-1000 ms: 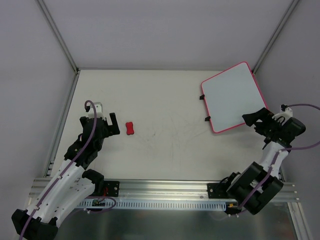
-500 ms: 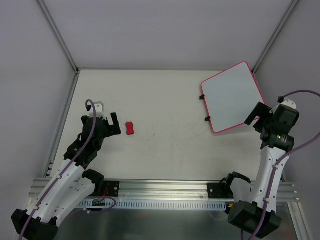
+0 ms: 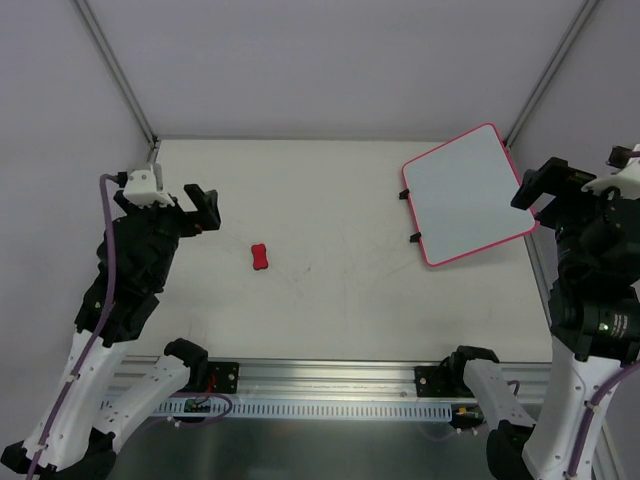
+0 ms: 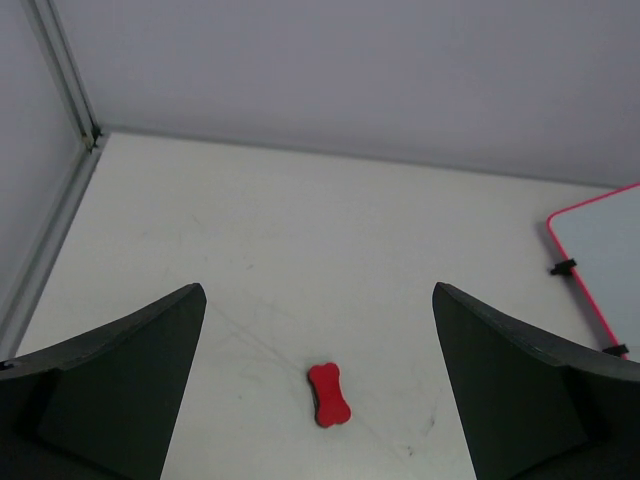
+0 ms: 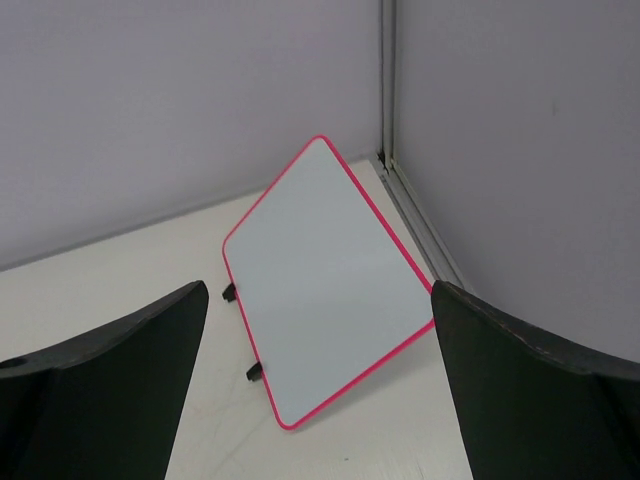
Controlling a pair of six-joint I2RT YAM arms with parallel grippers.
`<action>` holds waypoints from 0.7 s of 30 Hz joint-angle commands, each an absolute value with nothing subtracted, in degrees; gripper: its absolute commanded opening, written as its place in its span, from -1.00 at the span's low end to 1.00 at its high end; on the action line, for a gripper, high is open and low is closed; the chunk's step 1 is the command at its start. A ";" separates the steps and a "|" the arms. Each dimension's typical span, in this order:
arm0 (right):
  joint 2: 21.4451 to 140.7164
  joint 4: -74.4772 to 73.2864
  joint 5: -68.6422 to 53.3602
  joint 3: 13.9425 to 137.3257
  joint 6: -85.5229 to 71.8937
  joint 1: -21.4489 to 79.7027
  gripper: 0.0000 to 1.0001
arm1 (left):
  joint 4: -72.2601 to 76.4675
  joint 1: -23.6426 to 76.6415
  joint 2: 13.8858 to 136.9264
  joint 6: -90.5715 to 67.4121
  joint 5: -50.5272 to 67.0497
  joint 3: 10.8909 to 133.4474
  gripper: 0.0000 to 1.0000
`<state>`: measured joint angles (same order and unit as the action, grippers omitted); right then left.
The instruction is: Erase the whiteboard
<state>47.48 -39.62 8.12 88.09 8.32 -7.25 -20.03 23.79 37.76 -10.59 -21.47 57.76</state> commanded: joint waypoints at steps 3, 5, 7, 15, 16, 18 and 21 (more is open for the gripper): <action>44.57 -36.92 10.46 92.90 13.53 -3.08 0.98 | -19.95 23.55 37.53 -1.85 -22.76 69.24 0.98; 42.46 -34.81 10.81 92.90 17.11 -1.85 0.98 | -20.13 23.55 37.44 -0.53 -24.34 72.84 0.98; 40.36 -33.76 10.98 92.90 19.06 -1.15 0.98 | -20.21 23.55 37.35 2.19 -26.09 74.96 0.97; 35.16 -33.05 11.52 92.99 22.85 2.28 0.98 | -20.30 23.55 37.27 5.89 -29.62 82.52 0.98; 34.98 -32.96 10.99 92.99 22.94 2.46 0.98 | -20.22 23.47 37.09 5.98 -29.62 82.79 0.97; 34.46 -32.78 10.81 93.16 22.76 2.63 0.99 | -20.30 23.55 36.91 6.24 -29.88 83.40 0.97; 34.36 -32.61 10.99 93.34 22.68 2.81 0.98 | -20.30 23.55 36.48 6.24 -30.15 83.67 0.97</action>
